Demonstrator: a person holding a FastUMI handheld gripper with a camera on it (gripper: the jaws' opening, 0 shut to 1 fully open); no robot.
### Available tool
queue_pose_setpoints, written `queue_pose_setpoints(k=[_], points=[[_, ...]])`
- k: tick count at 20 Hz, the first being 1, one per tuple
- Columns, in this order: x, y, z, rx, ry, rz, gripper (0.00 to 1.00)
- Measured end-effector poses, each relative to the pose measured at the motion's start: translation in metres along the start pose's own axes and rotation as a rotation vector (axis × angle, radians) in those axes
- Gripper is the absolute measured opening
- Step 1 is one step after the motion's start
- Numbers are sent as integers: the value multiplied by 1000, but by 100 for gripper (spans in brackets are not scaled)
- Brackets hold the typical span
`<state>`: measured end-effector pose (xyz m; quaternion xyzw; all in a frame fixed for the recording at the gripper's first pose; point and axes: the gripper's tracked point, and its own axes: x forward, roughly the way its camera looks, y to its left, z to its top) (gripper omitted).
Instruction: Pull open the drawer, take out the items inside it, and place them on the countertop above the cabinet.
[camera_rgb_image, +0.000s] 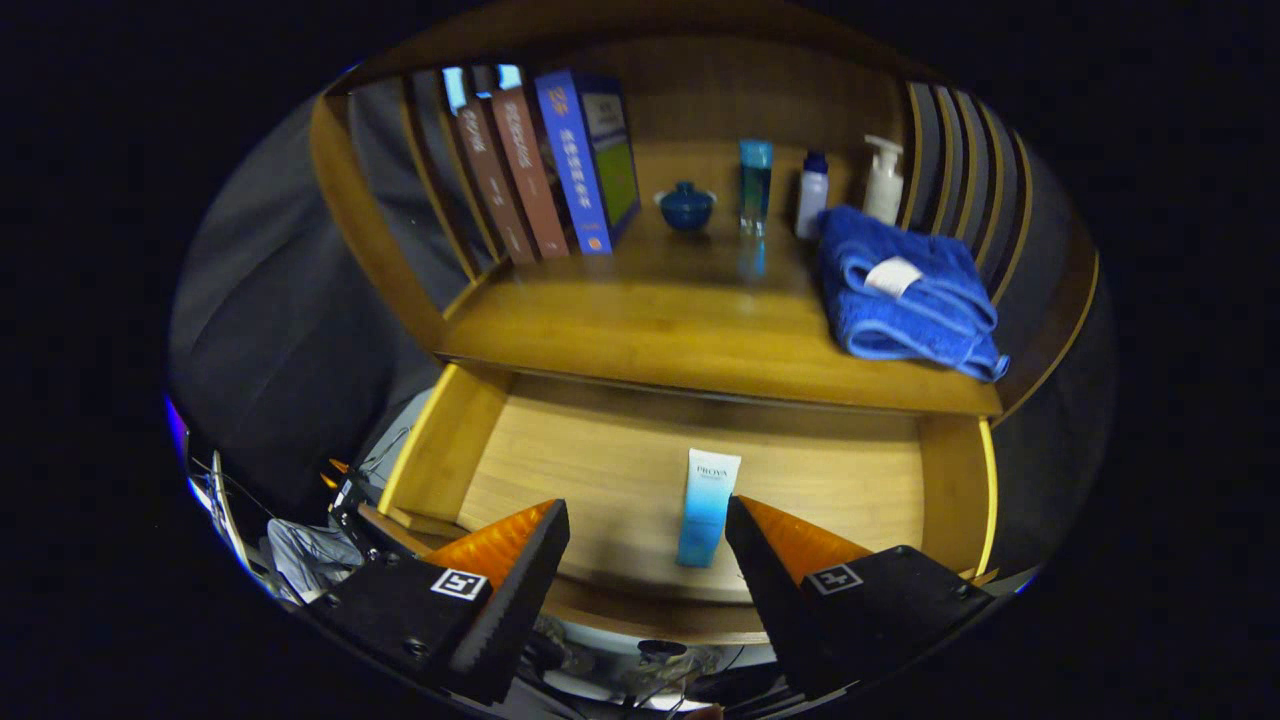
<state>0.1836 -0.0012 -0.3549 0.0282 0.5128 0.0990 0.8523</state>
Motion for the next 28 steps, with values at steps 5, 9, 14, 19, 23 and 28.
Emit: queue_pose_setpoints(k=[5, 9, 14, 19, 23, 28], points=[[51, -28, -24, 6, 166, -67, 99], [68, -34, -43, 46, 289, -55, 99], [92, -46, -65, 45, 367, -101, 81], [98, -50, -68, 75, 374, -86, 42], [89, -40, -59, 100, 332, -31, 38], [50, -23, -42, 96, 279, 25, 38]])
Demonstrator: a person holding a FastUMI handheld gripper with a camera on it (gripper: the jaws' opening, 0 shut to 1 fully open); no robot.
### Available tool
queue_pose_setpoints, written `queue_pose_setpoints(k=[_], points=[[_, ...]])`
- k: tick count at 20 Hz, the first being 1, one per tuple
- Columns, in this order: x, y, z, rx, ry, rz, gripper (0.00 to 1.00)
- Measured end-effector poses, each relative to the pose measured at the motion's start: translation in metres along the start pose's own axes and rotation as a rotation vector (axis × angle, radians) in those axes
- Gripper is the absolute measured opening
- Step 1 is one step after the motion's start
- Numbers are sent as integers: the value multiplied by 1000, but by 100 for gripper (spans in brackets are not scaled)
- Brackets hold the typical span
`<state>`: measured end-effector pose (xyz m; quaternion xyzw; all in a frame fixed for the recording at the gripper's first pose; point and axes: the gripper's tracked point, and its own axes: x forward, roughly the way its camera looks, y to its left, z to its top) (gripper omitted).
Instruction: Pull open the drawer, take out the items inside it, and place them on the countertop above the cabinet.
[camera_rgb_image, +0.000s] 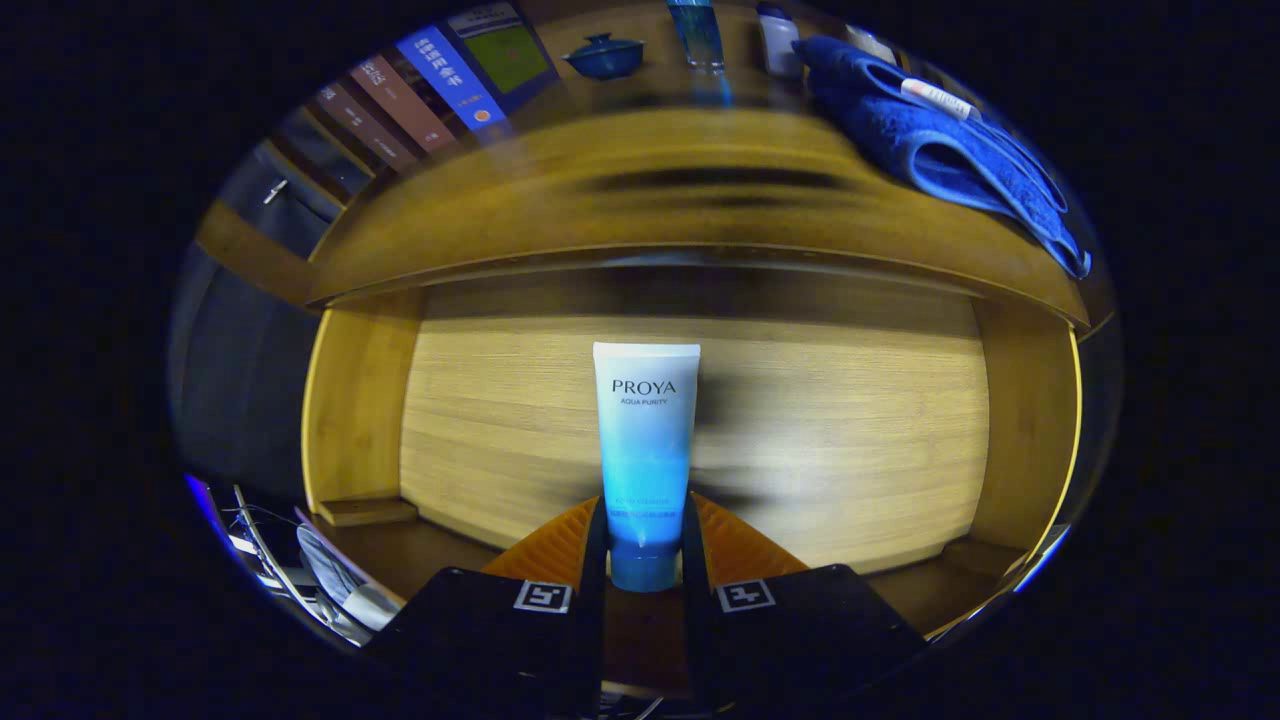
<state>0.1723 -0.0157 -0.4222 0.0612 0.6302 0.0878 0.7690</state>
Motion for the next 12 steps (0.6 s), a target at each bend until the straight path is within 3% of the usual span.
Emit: queue_pose_setpoints(k=[6, 12], points=[[-63, 32, 22, -47, -71, 57, 38], [-81, 28, 95, -47, -145, -37, 38]])
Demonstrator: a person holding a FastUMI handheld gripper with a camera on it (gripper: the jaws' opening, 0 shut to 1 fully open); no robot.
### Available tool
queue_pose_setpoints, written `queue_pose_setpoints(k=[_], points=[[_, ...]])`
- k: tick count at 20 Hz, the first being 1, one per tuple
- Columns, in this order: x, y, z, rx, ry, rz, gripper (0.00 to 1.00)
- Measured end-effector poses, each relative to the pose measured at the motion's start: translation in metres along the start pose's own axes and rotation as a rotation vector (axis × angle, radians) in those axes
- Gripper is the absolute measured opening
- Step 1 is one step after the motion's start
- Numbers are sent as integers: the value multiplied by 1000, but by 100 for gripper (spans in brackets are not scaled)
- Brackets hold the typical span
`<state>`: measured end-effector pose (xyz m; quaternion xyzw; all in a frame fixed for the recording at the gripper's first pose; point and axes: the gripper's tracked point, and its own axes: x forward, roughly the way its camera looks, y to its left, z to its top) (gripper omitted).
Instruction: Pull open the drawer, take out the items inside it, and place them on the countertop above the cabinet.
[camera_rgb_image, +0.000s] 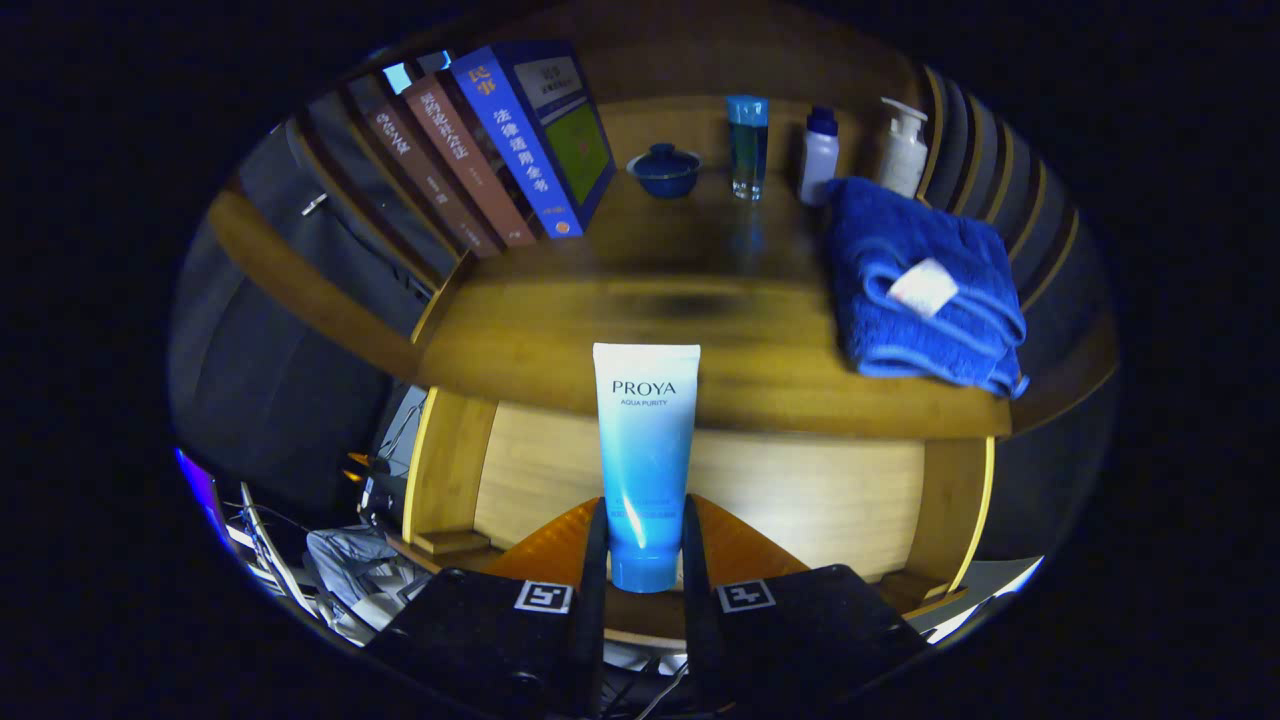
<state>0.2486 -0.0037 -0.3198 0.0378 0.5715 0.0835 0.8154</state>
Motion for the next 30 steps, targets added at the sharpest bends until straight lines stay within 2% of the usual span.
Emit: queue_pose_setpoints(k=[5, 10, 18, 22, 26, 30], points=[[27, -16, 45, 3, 3, -87, 38], [57, -35, 64, 28, 41, -161, 38], [76, -42, 74, 33, 72, -192, 38], [76, -43, 75, 44, 53, -171, 52], [55, -41, 80, -10, -49, -157, 100], [18, -27, 77, -18, -212, -107, 100]])
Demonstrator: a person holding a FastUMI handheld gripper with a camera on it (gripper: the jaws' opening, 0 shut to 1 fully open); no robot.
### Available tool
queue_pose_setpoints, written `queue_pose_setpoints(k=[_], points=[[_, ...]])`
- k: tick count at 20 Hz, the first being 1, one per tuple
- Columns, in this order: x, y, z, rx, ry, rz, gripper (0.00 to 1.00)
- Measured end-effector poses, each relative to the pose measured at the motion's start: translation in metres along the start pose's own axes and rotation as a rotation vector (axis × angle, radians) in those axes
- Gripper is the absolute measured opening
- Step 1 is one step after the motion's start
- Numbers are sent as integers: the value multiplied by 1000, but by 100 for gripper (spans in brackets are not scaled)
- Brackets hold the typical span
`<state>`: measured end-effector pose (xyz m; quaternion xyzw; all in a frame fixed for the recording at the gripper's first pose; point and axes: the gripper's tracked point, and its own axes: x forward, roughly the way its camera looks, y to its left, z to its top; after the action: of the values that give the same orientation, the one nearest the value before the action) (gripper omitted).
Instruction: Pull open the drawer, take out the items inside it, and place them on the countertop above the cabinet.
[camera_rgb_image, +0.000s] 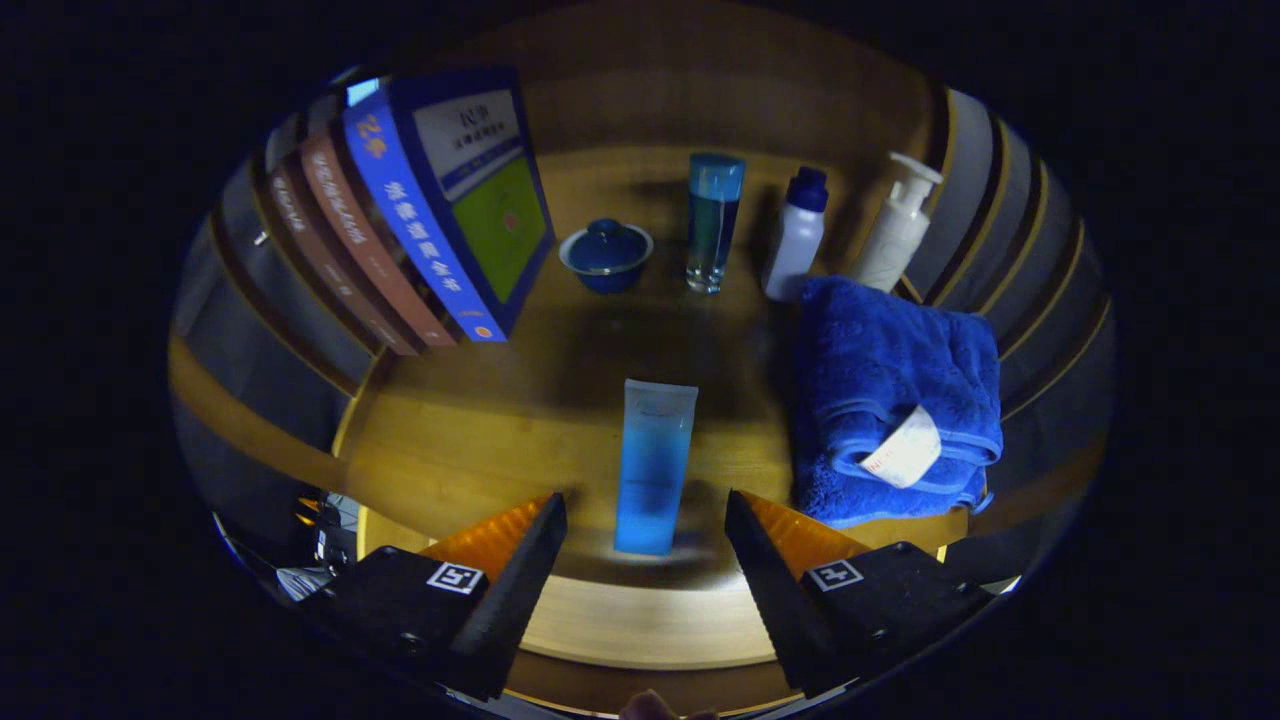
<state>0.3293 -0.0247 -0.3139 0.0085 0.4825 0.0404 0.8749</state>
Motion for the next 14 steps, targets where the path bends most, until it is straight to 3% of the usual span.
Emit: queue_pose_setpoints(k=[8, 14], points=[[-114, 24, -6, 19, -372, 92, 100], [-174, 32, -50, 32, -636, 84, 100]])
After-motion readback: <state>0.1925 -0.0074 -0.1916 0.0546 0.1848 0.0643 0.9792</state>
